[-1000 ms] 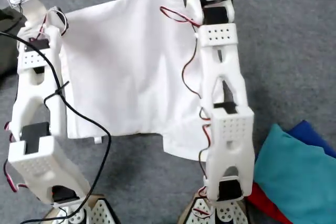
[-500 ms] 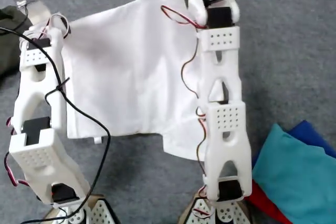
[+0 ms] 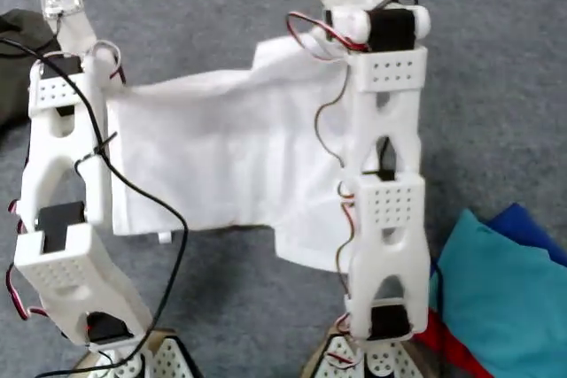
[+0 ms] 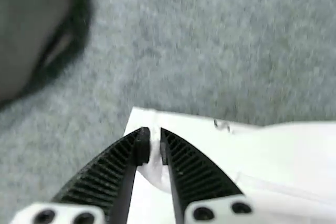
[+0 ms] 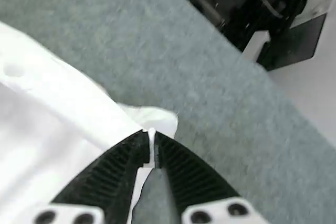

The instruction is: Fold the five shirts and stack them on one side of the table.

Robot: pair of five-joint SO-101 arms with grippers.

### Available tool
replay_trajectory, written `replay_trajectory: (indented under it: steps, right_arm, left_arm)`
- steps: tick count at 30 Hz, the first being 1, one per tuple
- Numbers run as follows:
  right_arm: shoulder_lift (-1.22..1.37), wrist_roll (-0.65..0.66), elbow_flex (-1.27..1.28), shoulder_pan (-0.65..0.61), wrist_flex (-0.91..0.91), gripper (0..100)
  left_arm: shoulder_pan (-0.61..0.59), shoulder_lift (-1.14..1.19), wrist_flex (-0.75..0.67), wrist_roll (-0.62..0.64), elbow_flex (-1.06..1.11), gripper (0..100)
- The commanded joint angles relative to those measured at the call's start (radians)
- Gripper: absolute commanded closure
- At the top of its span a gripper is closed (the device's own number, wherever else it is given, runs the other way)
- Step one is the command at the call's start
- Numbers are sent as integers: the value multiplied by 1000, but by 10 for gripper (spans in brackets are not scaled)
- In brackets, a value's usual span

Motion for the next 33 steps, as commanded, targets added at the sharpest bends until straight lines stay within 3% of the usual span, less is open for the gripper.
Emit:
replay_trajectory:
  steps: [1, 6, 12, 20, 26, 33]
  right_arm:
    - [-87, -38, -58, 97, 31, 993]
    - [-105, -48, -30, 186, 34, 993]
    - [-216, -40, 168, 145, 32, 993]
    - [-476, -114, 581, 113, 31, 993]
    - [-685, -173, 938, 114, 5, 993]
    - [-1001, -180, 1523, 114, -224, 993]
  left_arm:
    - [34, -99, 5, -35, 143, 980]
    - [28, -260, -132, -44, 459, 980]
    - [31, -432, -219, -58, 672, 980]
    - [-9, -394, -219, -58, 597, 980]
    - [43, -377, -173, -60, 589, 980]
    - [38, -380, -170, -60, 632, 980]
